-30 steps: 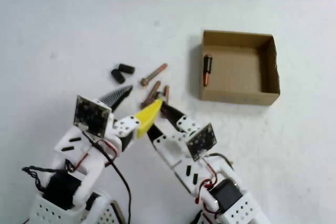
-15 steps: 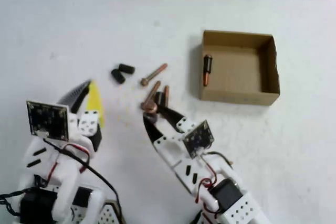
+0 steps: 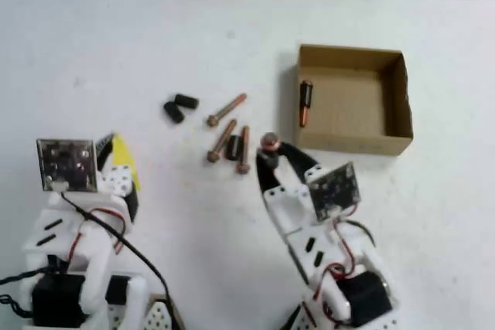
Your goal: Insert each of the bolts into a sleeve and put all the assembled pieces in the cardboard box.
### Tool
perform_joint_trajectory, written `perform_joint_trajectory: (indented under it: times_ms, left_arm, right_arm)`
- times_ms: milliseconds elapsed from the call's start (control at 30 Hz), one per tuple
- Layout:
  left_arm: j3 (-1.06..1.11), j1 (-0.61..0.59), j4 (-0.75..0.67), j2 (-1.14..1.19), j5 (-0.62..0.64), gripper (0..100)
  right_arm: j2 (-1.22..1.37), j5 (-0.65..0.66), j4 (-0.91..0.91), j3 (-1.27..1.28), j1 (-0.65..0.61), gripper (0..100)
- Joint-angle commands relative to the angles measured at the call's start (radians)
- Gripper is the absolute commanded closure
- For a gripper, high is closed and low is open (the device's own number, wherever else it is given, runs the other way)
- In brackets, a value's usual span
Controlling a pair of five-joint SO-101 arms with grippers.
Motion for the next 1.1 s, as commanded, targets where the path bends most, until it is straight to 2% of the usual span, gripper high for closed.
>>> perform_joint_trajectory:
  times_ms: [0, 267, 567, 733, 867, 1067]
  left_arm:
    - [0.006, -0.021, 0.002, -0.001, -0.012, 98]
    - [0.181, -0.024, -0.080, -0.001, -0.014, 98]
    - [0.344, -0.024, -0.204, -0.001, -0.014, 98]
    - [0.431, -0.024, -0.278, -0.001, -0.014, 98]
    - [0.499, -0.022, -0.341, -0.001, -0.014, 98]
    - [0.543, -0.024, -0.345, -0.001, -0.011, 98]
  right_arm:
    - [0.024, 0.054, 0.054, -0.161, 0.013, 98.3]
    - [0.460, 0.075, 0.081, -0.382, 0.028, 98.3]
    - [0.915, 0.086, 0.087, -0.697, 0.311, 98.2]
    - [1.139, 0.169, 0.081, -0.807, 0.389, 98.1]
    - [1.328, 0.175, 0.079, -0.913, 0.450, 98.1]
    - [1.636, 0.175, 0.082, -1.151, 0.489, 98.1]
